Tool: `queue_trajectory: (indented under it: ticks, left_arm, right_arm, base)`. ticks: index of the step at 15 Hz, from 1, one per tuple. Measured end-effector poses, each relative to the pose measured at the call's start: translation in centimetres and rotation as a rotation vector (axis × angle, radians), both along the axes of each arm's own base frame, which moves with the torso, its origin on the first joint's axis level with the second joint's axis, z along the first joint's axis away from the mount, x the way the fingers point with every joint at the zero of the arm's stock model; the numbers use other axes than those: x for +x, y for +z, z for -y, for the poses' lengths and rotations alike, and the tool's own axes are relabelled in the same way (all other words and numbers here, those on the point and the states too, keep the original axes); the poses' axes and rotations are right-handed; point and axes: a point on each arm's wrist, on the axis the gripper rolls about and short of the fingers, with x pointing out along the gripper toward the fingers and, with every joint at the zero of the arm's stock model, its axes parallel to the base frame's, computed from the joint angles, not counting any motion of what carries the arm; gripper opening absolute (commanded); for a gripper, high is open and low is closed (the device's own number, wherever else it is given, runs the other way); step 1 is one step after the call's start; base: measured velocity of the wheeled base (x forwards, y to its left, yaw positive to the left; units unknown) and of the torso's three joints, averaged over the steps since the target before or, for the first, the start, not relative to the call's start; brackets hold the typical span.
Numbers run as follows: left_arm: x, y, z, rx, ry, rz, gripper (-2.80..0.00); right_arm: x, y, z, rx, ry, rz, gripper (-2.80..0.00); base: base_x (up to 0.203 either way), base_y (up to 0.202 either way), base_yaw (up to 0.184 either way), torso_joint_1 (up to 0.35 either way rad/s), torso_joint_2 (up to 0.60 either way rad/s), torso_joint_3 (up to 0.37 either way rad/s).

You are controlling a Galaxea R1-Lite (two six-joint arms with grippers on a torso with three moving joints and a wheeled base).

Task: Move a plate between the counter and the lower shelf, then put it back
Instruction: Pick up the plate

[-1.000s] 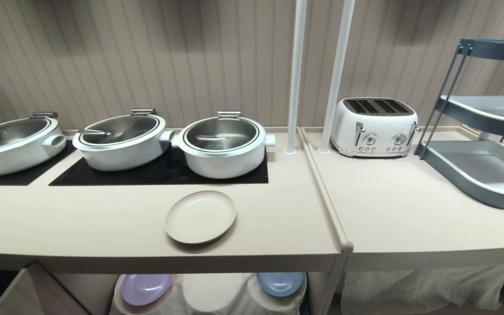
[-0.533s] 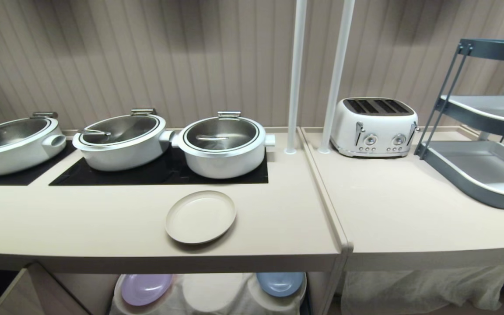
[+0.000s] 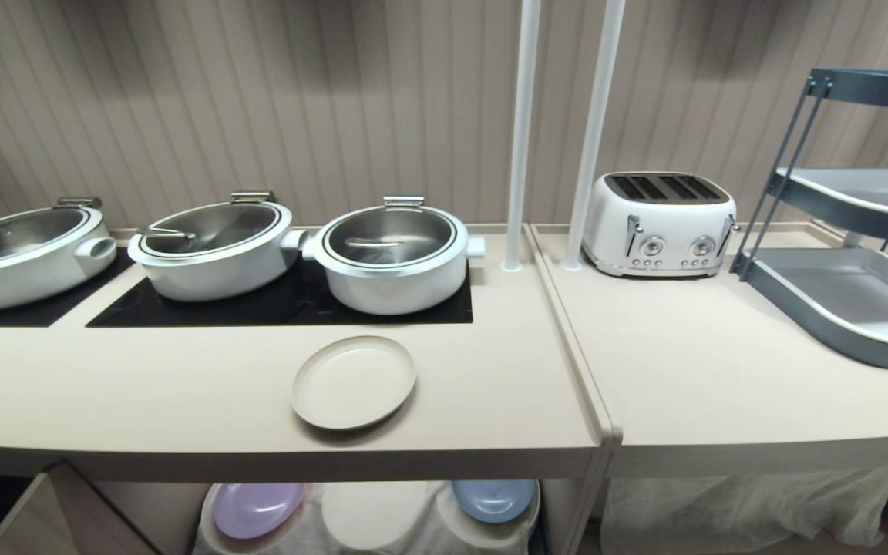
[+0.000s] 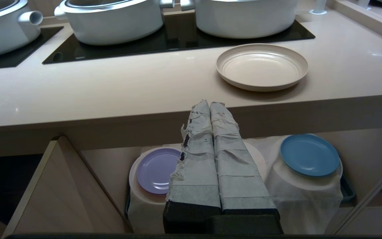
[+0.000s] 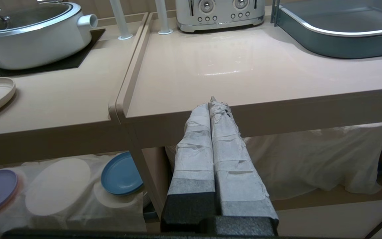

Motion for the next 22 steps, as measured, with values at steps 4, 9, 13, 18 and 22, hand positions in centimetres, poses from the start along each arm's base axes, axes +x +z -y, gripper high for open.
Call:
queue_trajectory:
  ticks: [4, 9, 13, 18, 22]
  left_arm:
    - [0.0, 0.0, 0.0, 0.0, -0.001, 0.001, -2.8]
    - [0.0, 0.1, 0.0, 0.017, -0.007, 0.003, -2.8]
    - [-0.1, 0.4, 0.0, 0.017, -0.005, 0.021, -2.8]
    - [-0.9, 1.8, 0.1, 0.012, -0.043, -0.007, -2.8]
    - [-2.1, 2.8, 0.2, 0.008, -0.092, -0.092, -2.8]
  right_arm:
    - [0.0, 0.0, 0.0, 0.0, 0.0, 0.0, -2.8]
    - [0.0, 0.0, 0.0, 0.001, 0.0, 0.001, -2.8]
    - [0.0, 0.0, 0.0, 0.0, 0.0, 0.001, -2.8]
    - [0.0, 0.0, 0.0, 0.0, 0.0, 0.0, -2.8]
    - [0.0, 0.0, 0.0, 0.0, 0.0, 0.0, -2.8]
  base:
    - [0.0, 0.0, 0.0, 0.0, 0.0, 0.0]
    - [0.0, 0.0, 0.0, 0.0, 0.0, 0.0]
    - [0.0, 0.0, 0.0, 0.0, 0.0, 0.0]
    - [0.0, 0.0, 0.0, 0.0, 0.0, 0.0]
    - [0.0, 0.0, 0.0, 0.0, 0.0, 0.0]
